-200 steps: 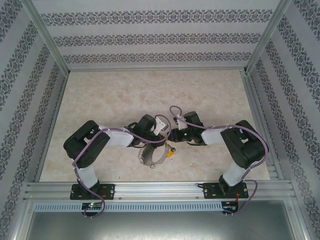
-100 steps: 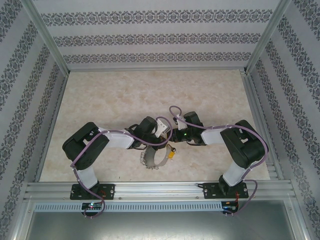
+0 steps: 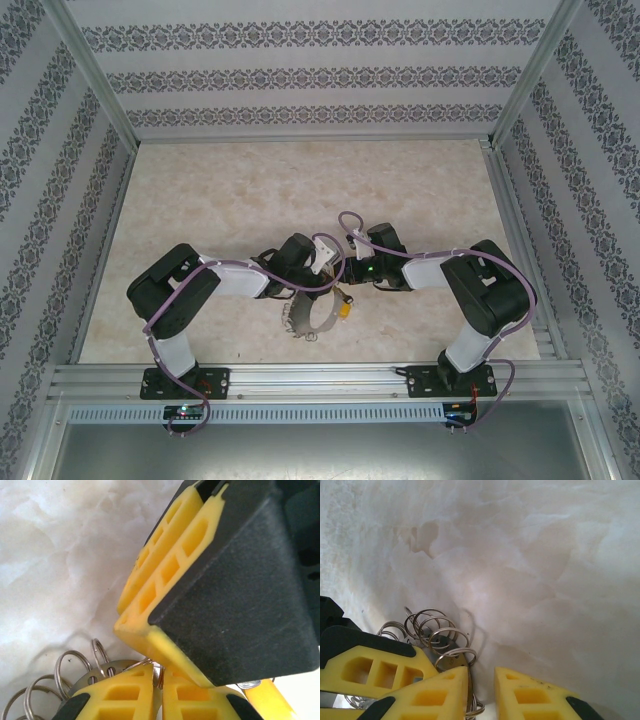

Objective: Put the keys on the keyring

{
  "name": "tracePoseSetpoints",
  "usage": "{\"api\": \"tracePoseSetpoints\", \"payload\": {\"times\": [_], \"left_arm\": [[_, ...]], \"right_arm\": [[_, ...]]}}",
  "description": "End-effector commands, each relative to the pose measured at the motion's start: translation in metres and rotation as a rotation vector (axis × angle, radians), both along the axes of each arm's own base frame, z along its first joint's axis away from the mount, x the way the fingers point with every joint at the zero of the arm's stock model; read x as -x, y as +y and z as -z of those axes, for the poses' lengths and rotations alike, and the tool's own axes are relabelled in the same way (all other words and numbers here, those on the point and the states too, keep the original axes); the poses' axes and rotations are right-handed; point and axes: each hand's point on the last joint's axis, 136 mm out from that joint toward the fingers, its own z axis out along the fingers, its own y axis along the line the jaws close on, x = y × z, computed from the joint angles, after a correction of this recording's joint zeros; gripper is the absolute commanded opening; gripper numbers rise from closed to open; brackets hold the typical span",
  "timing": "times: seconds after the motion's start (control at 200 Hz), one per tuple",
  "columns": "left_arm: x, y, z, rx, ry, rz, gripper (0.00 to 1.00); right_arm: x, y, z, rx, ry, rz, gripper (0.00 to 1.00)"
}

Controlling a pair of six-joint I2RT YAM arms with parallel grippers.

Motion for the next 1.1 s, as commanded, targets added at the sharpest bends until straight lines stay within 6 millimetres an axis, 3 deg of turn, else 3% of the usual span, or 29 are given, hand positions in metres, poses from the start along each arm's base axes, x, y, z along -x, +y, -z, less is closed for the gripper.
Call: {"api": "tracePoseSetpoints", "payload": {"times": [0.0,0.2,0.365,0.565,0.744,1.094], "left_arm": [[0.007,-0.008,0.000,0.044,0.009,0.015,0.00],[0.007,-0.006,-0.004,0.042,0.001,0.013,0.00],[0.005,0.001,-0.010,0.019,-0.044,0.002,0.00],[0.002,0.008,-0.025,0.004,-0.138,0.012,0.00],[0.001,0.012,-0.031,-0.006,-0.197,0.033,0.00],[0.001,0.014,-0.049,0.007,-0.262,0.044,0.00]], "right_arm": [[0.008,0.005,0.003,0.002,0.016,-0.020,0.22],[-0.001,-0.002,-0.009,-0.010,-0.003,0.031,0.30],[-0.013,-0.026,-0.038,-0.033,-0.052,0.161,0.42],[-0.005,-0.054,-0.057,-0.020,-0.074,0.260,0.44],[0.013,-0.063,-0.046,0.009,-0.012,0.271,0.44],[0.062,-0.080,-0.006,0.210,0.160,0.284,0.40]]}}
